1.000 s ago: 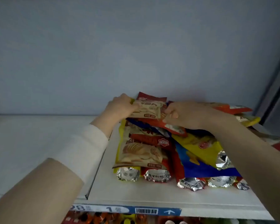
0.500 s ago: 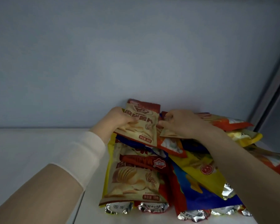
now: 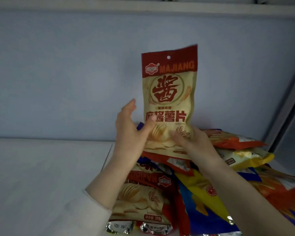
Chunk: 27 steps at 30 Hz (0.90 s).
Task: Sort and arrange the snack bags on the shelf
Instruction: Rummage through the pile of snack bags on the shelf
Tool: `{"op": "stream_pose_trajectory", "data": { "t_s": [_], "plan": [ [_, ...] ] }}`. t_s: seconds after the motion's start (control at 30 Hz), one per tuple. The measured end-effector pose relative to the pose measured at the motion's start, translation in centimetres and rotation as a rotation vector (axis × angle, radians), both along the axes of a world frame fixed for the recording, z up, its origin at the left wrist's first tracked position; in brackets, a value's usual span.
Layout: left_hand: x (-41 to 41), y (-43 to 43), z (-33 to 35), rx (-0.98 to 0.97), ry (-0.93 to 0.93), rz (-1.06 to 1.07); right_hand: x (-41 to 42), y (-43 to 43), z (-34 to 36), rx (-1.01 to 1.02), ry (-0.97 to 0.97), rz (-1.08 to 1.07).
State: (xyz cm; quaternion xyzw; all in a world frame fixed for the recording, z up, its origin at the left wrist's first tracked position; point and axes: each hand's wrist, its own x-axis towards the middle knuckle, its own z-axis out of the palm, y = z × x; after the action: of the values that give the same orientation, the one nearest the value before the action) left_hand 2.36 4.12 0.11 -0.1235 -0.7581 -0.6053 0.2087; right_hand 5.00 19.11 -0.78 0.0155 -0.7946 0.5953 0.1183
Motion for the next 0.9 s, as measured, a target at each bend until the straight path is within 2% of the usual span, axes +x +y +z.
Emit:
{"op": "stream_pose_trajectory", "data": {
  "t_s": [0.07,0.1,0.2,0.23,0.3,0.37,0.43,0.53,0.6,0.7,0.77,0.83,0.9],
  "plan": [
    [1.0,0.7,0.6,0.084,-0.062,-0.199,0.8,-0.5,0.0,0.337,0.194,-0.117],
    [1.1,1.0,0.9,0.145,-0.133,-0.285,1.3,-1.0,0.0,0.473,0.278,-0.104],
    [0.8,1.4,1.8,0.303,-0.261,-0.295,2.7,-1.9,-0.1,0.716,0.318,0.111],
    [0.5,1.2,1.9,0.332,-0.260,-0.268,3.0,-1.9,0.1,0.704,0.271,0.181],
    [0.2,0.5,2.0,0.396,-0.265,-0.243,3.3,-1.3,1.1,0.539,0.206,0.221],
    [0.0,-0.2,1.8,0.450,-0.309,-0.303,3.0,-0.2,1.3,0.358,0.213,0.107],
    [-0.1,-0.8,1.7,0.473,-0.346,-0.415,2.7,1.0,1.4,0.224,0.091,0.060],
    [0.1,-0.7,1.8,0.477,-0.343,-0.512,2.9,1.4,1.1,-0.012,-0.127,0.275],
    [0.2,-0.4,1.8,0.478,-0.336,-0.432,3.2,1.2,1.0,-0.122,-0.176,0.318],
    [0.2,-0.2,1.7,0.388,-0.282,-0.230,2.4,1.5,1.1,-0.147,-0.115,0.173],
    [0.8,0.0,1.6,0.358,-0.284,-0.156,1.8,1.7,1.2,0.057,0.031,-0.040],
    [1.6,0.5,1.6,0.344,-0.314,-0.285,1.8,1.1,1.5,0.392,0.210,-0.204],
    [1.9,1.1,1.7,0.364,-0.364,-0.458,2.2,-0.2,1.7,0.615,0.306,-0.174]
  ]
}}
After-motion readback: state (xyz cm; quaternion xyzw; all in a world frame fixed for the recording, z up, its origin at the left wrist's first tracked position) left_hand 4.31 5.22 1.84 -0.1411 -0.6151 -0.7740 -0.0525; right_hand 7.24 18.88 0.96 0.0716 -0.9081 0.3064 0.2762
